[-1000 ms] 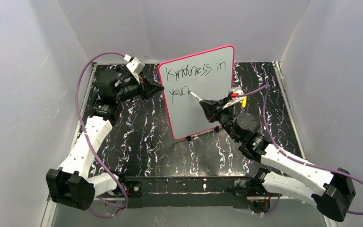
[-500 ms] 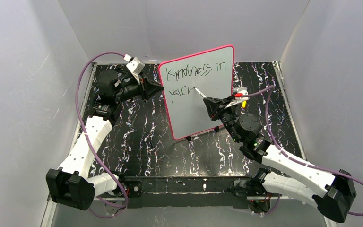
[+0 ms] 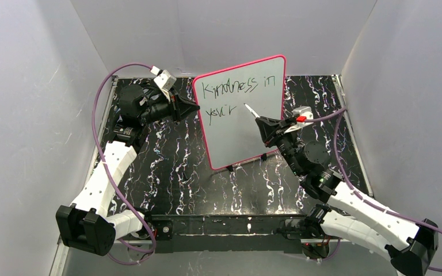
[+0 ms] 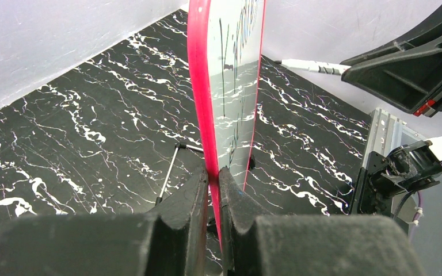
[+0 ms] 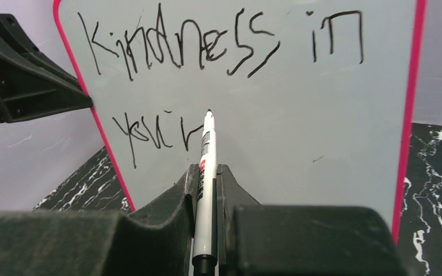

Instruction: Write a sentence on the whiteboard

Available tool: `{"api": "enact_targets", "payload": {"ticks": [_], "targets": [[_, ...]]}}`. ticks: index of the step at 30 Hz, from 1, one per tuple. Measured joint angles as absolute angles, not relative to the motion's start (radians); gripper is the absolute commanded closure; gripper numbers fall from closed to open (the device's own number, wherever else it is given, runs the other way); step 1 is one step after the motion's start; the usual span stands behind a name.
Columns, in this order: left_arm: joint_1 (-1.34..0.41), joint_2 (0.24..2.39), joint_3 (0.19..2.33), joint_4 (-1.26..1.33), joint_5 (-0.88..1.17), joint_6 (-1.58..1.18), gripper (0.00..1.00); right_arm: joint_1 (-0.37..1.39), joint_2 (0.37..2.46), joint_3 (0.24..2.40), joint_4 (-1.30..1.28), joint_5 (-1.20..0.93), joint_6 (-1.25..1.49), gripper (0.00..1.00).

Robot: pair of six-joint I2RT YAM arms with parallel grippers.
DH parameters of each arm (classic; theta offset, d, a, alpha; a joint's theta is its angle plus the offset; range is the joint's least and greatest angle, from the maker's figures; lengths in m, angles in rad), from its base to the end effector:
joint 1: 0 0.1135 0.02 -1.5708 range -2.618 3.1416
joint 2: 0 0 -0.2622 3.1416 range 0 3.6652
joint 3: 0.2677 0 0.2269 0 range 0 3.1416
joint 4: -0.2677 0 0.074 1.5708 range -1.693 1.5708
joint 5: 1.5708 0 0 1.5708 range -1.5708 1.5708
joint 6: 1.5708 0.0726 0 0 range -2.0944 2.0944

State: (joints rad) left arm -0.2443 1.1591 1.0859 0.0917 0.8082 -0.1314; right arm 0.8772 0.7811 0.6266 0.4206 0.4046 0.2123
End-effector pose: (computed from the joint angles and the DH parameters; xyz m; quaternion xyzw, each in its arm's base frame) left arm 0.2414 -0.1143 0.3999 0.3165 0.6273 -0.3931 0.5932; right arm 0.1467 0.1317 0.3607 -0.0431 0.6142 0.2991 0.7290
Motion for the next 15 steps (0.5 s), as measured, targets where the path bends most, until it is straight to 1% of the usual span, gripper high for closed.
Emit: {"api": "enact_targets", "payload": {"ticks": [5,15], "targets": [[-0.244,1.159,1.086,0.092,0.809,-0.131,1.00,0.841,0.781,0.633,0.418,0.398,0.187,0.99],[-0.244,1.159,1.086,0.092,0.809,-0.131,1.00,0.733,0.826,0.634,0.438,0.310,0.186,0.99]]}}
